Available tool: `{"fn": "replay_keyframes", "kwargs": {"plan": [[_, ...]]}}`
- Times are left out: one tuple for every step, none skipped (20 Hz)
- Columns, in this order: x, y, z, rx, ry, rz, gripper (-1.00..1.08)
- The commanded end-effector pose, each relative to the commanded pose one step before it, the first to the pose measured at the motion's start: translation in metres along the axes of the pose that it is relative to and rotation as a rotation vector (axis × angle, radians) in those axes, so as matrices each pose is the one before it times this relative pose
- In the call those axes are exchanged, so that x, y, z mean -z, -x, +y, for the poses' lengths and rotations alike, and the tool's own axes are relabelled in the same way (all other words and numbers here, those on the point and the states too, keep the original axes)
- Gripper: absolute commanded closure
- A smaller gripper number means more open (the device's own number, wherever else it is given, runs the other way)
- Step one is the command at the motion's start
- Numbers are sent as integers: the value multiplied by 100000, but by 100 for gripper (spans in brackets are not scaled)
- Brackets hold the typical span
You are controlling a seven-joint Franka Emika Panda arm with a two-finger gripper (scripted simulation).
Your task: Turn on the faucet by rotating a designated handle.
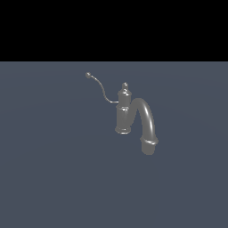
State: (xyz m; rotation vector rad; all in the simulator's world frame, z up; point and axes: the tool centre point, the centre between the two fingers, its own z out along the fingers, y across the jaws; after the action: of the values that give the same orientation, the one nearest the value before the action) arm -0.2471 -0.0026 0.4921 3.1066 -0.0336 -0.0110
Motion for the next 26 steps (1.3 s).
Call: {"fn": "replay_keyframes", "kwargs": {"plan": [[0,0,1,0,0,0,108],[-4,-7,-17,-13,-97,0,108],[-14,-20,-31,-45,-313,-2,108],[-23,-33,-56,-72,-502,-5,108],[-31,-45,-76,-98,-697,-9,108],[-39,-55,-99,-120,-879,-15,108],[-40,-53,-99,-115,-901,-20,108],[-30,-37,-77,-78,-693,-19,108],[-20,-22,-51,-41,-486,-15,108],[-11,-9,-29,-8,-276,-9,108],[-2,3,-6,18,-67,-2,108],[6,6,13,9,138,4,108],[1,-15,12,-68,120,4,108],[-9,-44,-8,-169,6,0,108],[-16,-73,-12,-289,-48,-2,108],[-23,-103,-20,-397,-66,-3,108],[-29,-132,-23,-517,-67,-3,108],[-36,-161,-28,-630,-65,-3,108],[-43,-190,-35,-741,-66,-4,108],[-50,-218,-40,-857,-70,-5,108],[-58,-245,-48,-964,-78,-6,108],[-67,-271,-57,-1073,-90,-9,108],[-76,-297,-67,-1177,-103,-11,108],[-85,-320,-77,-1272,-110,-14,108],[-96,-346,-87,-1387,-115,-16,108],[-108,-372,-100,-1499,-119,-19,108]]}}
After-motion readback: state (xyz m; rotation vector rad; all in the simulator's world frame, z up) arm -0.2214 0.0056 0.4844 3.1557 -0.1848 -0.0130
